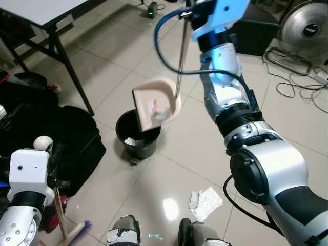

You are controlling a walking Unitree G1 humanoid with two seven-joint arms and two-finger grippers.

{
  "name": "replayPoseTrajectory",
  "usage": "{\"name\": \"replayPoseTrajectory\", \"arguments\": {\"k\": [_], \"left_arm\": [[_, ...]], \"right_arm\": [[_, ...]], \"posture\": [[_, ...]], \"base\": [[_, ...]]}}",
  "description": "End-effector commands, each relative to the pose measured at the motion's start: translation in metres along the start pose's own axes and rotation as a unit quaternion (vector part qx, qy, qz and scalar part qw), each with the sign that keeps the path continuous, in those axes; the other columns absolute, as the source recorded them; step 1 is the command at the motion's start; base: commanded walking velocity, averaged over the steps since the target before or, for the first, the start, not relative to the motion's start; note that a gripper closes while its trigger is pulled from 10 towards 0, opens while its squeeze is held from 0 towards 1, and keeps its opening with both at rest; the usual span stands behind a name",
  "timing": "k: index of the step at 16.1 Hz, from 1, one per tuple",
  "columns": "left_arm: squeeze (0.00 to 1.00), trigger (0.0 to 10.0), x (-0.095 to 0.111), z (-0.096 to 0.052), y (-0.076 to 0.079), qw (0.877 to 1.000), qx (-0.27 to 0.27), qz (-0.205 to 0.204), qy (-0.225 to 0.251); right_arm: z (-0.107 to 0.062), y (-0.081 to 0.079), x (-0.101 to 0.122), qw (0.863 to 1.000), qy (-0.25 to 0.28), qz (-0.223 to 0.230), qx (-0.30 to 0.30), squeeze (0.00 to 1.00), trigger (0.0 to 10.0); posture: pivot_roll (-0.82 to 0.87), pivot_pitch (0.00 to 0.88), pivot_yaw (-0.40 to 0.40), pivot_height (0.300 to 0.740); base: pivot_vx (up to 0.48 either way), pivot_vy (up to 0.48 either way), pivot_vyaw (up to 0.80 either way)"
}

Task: Sweep floor

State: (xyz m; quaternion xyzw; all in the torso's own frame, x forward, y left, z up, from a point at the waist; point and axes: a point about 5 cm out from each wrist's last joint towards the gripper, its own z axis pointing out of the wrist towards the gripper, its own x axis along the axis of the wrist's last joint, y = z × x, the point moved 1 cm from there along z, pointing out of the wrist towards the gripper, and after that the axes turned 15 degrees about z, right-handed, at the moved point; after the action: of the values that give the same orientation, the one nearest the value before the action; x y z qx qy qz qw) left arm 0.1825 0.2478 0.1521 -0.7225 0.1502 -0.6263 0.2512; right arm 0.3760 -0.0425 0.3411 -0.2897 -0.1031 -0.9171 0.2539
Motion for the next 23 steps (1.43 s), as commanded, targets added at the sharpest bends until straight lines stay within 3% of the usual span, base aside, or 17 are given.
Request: {"name": "replayPoseTrajectory", "arguments": {"k": [1, 4, 9, 14, 18, 23], "left_arm": [[0.0, 10.0, 0.004, -0.001, -0.004, 1.0, 0.012, 0.009, 0.004], [0.0, 10.0, 0.005, 0.002, -0.001, 1.0, 0.009, 0.006, 0.006], [0.0, 10.0, 0.007, 0.006, 0.003, 1.0, 0.008, 0.0, 0.01], [0.0, 10.0, 0.007, 0.011, 0.006, 1.0, 0.008, -0.005, 0.014], [0.0, 10.0, 0.008, 0.015, 0.007, 1.0, 0.009, -0.008, 0.017], [0.0, 10.0, 0.008, 0.02, 0.009, 1.0, 0.009, -0.01, 0.021]], "right_arm": [[0.013, -0.012, 0.016, 0.998, 0.045, -0.012, 0.042, 0.0, 10.0], [0.006, -0.041, 0.014, 0.99, 0.066, -0.026, 0.12, 0.0, 10.0], [-0.009, -0.073, 0.003, 0.977, 0.063, -0.021, 0.203, 0.0, 10.0], [-0.021, -0.091, -0.004, 0.966, 0.053, -0.014, 0.251, 0.0, 10.0], [-0.036, -0.113, -0.007, 0.951, 0.061, -0.002, 0.303, 0.0, 10.0], [-0.04, -0.119, -0.005, 0.941, 0.07, -0.011, 0.33, 0.0, 10.0]], "posture": [[0.21, 0.225, -0.039, 0.74], [0.2, 0.212, -0.036, 0.74], [0.19, 0.199, -0.037, 0.74], [0.18, 0.185, -0.037, 0.74], [0.18, 0.179, -0.036, 0.74], [0.17, 0.164, -0.036, 0.74]], "base": [[0.0, 0.0, 0.0], [0.0, 0.0, 0.0], [0.0, 0.0, 0.0], [0.0, 0.0, 0.0], [0.0, 0.0, 0.0], [0.0, 0.0, 0.0]]}}
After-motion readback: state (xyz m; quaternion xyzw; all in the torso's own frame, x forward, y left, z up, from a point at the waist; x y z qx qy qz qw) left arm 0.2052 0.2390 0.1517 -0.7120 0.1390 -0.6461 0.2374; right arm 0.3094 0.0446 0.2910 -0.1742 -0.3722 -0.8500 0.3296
